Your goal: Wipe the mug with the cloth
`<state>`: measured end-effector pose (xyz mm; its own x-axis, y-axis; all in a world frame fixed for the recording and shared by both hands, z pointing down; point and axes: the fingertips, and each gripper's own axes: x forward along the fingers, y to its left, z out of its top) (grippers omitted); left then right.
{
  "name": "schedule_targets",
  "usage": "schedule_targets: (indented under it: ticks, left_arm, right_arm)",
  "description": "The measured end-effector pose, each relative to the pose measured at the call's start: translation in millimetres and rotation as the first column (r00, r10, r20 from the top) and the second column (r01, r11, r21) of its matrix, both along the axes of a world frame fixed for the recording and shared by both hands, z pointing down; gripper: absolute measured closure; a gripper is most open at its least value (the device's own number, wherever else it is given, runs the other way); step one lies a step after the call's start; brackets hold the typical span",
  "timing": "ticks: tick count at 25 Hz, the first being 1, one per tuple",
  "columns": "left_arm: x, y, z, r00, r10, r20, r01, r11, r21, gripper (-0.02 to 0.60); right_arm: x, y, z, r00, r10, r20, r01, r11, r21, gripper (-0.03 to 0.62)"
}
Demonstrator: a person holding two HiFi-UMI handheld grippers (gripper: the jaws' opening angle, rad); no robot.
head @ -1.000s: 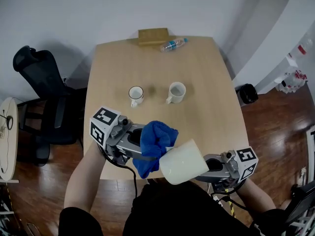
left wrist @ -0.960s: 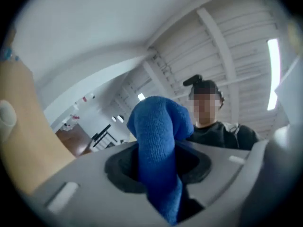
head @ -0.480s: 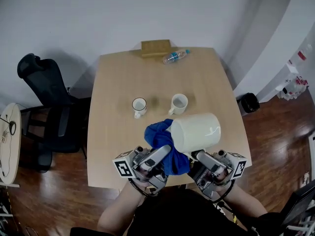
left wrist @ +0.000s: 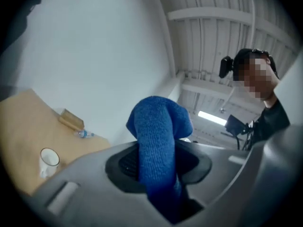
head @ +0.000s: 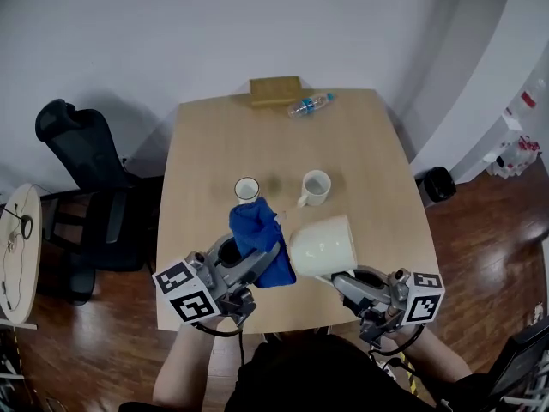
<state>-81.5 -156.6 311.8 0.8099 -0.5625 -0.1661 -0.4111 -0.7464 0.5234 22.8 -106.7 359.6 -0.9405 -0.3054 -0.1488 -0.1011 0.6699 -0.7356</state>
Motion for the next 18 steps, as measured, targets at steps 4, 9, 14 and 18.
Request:
schedule_targets:
  ticks: [4,9,14,18]
  left_arm:
    - [19,16,0,0.993,0.077,0.085,-0.079,0.997,0.025,0.437]
    - [36,25,34,0.997,0.070,-0.024,-0.071,0.994,-0.087,0.436]
    - [24,18,26,0.990,0.082,-0.113,-0.093,0.991,-0.095,0.437]
    - [37,42,6,0.965,0.217,-0.150,-0.224,0.974,-0.037,0.436]
  right_arm:
    - [-2,-5,17,0.999,0.017,0.033,-0.014,0.997,-0.081,0.556]
    - [7,-8,3,0.996,0.039,0.081,-0.038,0.999,-0.016,0.556]
    - [6,20,10,0.995,-0.064,0.072,0.064,0.998,0.002,0.556]
    - [15,-1,20,0.996,0.013,0.093,-0.007,0.998,-0.067,0.556]
